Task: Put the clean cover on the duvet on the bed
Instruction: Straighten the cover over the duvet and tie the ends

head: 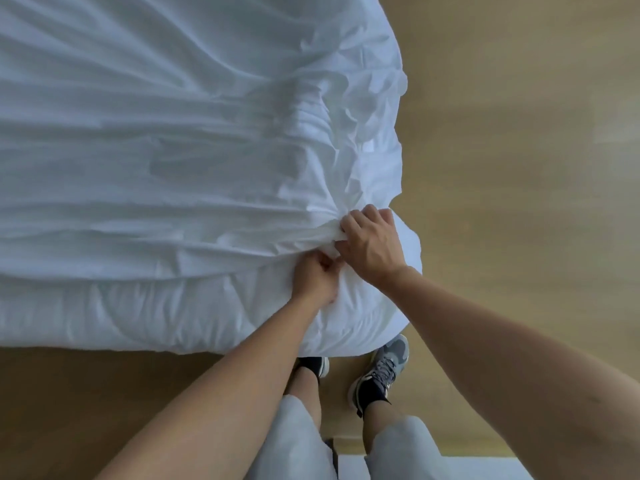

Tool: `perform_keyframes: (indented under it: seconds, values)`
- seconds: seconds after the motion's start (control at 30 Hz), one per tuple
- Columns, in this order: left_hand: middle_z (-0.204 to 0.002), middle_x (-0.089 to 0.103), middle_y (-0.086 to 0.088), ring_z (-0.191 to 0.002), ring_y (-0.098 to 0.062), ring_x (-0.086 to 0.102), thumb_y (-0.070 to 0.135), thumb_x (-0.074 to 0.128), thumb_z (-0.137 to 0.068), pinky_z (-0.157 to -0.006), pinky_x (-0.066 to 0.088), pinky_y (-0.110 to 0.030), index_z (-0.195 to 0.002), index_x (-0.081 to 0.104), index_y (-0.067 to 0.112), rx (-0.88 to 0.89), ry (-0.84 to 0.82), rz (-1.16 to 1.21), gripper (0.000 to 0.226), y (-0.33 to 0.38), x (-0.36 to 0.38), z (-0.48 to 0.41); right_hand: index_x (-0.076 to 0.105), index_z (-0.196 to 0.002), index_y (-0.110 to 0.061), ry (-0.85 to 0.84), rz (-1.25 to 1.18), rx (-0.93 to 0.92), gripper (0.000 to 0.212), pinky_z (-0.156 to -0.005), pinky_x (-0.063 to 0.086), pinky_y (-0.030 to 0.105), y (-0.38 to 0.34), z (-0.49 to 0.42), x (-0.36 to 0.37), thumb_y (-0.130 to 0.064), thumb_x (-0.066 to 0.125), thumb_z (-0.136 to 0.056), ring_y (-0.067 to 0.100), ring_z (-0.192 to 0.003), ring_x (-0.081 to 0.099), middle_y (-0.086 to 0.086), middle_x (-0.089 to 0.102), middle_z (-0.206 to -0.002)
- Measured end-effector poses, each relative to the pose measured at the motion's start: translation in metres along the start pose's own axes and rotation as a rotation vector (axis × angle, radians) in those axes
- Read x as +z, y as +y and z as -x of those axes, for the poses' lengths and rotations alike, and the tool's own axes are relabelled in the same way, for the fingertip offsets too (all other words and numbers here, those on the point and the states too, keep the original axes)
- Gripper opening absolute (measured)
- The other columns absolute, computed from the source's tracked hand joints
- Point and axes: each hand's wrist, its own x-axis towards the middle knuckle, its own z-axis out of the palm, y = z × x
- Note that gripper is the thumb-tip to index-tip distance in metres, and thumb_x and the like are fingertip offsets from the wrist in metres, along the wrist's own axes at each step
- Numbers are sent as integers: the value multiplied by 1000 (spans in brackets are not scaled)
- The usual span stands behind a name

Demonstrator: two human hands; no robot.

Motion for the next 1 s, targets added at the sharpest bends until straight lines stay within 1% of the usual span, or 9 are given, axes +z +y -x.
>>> perform_keyframes:
  seconds: [0.1,0.2,0.33,0.43,0.53,0.63,0.73,0.87,1.0]
  values:
    - [-60,53,9,-71,-27,65,44,59,-94,-62,42,-31,-63,50,23,78,6,-212,38,5,4,-11,50,-72,-8,60,-1,34,26,-63,39,39,0,-6,-4,-11,76,-69,29,-65,48,4,51,-61]
    - [-73,60,9,-75,-20,64,54,45,-85,-65,43,-31,-74,51,29,143,-45,-355,28,15,11,-17,46,-68,-10,130,-11,196,21,-60,40,40,-6,-17,1,-13,67,-65,30,-61,47,5,49,-57]
    - [-82,67,-2,-87,-29,68,34,45,-99,-66,40,-30,-76,60,16,112,17,-398,33,18,15,-28,58,-86,-9,226,-74,528,27,-68,39,42,-14,-23,12,-25,53,-65,32,-78,50,9,57,-85]
    - [-64,60,-7,-60,-21,56,36,50,-105,-56,33,-28,-62,50,11,203,97,-252,49,5,6,-18,61,-108,-9,347,-198,859,31,-77,38,41,-10,-29,15,-17,57,-79,33,-96,54,10,60,-104]
    - [-46,39,0,-44,-16,42,28,55,-103,-50,24,-30,-51,31,18,234,228,-106,58,8,-9,-7,60,-104,-10,357,-255,1079,17,-77,35,41,13,-27,12,-12,48,-92,38,-94,60,9,67,-97]
    - [-63,58,-23,-69,-40,56,18,57,-101,-64,29,-30,-54,42,9,246,346,14,50,21,-22,-16,58,-99,-7,215,-370,672,15,-74,44,41,13,-16,8,-13,61,-86,32,-84,60,6,64,-88]
    - [-80,69,-16,-85,-29,64,23,54,-103,-69,35,-24,-77,63,-1,251,253,18,36,20,-30,-18,62,-96,-3,173,-313,310,31,-72,48,41,0,-13,8,-26,73,-79,30,-80,58,7,63,-88]
    - [-59,53,1,-67,-23,59,44,47,-105,-56,35,-25,-62,47,13,150,94,-50,53,10,-32,-17,63,-121,-5,158,-235,334,52,-82,48,44,-12,-23,17,-33,70,-78,34,-104,59,9,64,-117]
    - [-64,52,-1,-73,-29,59,45,43,-106,-67,38,-32,-65,47,14,136,54,-52,51,12,-30,-18,59,-128,-4,186,-366,299,49,-82,50,45,-20,-43,18,-23,68,-83,33,-106,60,11,64,-120]
